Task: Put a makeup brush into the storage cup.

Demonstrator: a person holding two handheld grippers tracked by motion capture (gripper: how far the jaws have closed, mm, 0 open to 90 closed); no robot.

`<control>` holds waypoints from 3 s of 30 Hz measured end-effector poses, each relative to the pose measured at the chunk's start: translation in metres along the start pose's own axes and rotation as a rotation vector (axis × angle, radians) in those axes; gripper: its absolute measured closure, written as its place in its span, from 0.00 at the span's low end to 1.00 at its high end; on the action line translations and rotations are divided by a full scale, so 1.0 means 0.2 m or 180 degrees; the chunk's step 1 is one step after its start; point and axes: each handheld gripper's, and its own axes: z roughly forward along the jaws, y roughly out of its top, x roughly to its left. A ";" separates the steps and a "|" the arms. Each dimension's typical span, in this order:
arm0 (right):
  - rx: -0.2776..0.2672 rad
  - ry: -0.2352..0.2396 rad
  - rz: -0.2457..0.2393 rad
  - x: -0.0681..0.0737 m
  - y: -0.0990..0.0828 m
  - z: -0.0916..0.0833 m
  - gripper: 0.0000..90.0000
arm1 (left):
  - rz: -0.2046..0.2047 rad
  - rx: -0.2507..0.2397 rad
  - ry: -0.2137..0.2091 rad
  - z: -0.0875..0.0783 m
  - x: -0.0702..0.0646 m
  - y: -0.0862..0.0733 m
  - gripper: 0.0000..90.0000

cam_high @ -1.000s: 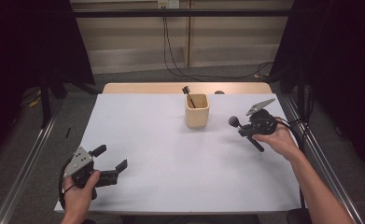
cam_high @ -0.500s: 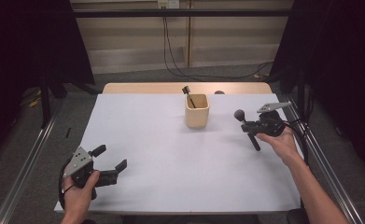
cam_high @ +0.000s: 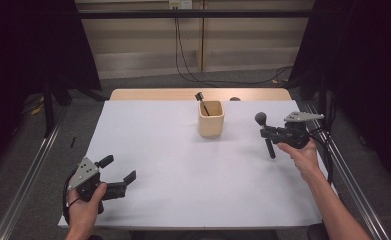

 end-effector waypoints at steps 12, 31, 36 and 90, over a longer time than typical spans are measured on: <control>-0.0529 0.0130 0.0014 0.02 -0.01 -0.05 0.79 | -0.0009 -0.0049 -0.0007 -0.01 0.00 0.00 0.03; -0.0837 0.0216 0.0058 0.06 0.09 -0.06 0.79 | -0.0053 -0.0090 0.0009 0.00 0.00 0.00 0.03; -0.0824 0.0238 0.0001 0.08 0.13 -0.03 0.79 | -0.0093 -0.0091 -0.0016 0.00 -0.01 0.00 0.03; -0.1234 0.0498 -0.0055 0.28 0.69 0.24 0.79 | -0.0072 -0.0080 -0.0051 0.00 0.00 0.00 0.03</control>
